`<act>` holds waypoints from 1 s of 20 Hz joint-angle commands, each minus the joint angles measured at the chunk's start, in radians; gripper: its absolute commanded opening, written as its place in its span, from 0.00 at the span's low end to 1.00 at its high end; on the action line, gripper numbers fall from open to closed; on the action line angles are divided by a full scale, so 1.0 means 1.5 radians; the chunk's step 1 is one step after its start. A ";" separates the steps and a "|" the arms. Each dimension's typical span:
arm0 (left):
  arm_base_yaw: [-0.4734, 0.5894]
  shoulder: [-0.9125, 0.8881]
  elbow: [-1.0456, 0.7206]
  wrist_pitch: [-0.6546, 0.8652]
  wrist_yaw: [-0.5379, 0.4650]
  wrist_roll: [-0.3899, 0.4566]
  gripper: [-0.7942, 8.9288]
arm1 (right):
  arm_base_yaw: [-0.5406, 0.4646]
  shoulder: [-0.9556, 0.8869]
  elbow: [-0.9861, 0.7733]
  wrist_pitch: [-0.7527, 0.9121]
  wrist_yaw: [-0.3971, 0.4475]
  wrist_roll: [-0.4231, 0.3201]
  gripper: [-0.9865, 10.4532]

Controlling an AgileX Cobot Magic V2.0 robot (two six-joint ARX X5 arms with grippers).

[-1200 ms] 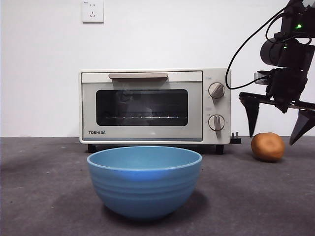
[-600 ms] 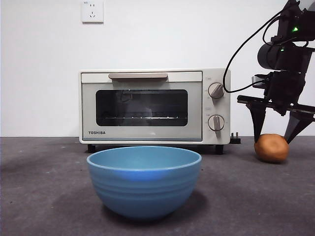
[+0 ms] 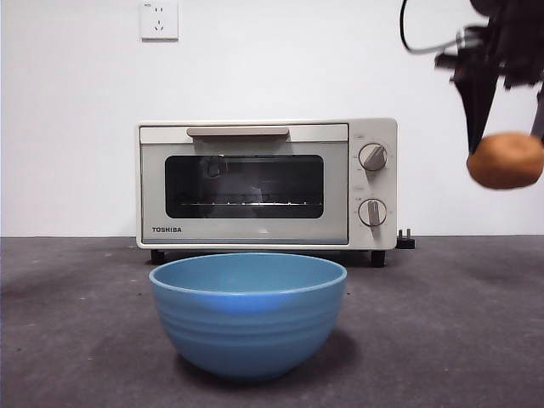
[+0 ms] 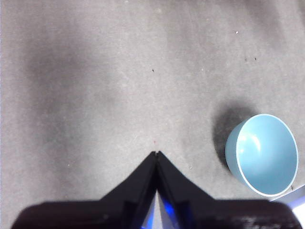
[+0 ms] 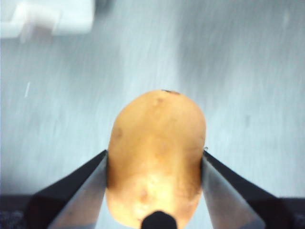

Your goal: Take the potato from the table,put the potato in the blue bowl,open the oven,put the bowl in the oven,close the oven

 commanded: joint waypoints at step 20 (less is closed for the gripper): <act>0.000 0.000 0.001 0.002 0.000 0.024 0.08 | 0.491 -0.070 -0.064 0.054 -0.039 -0.114 0.14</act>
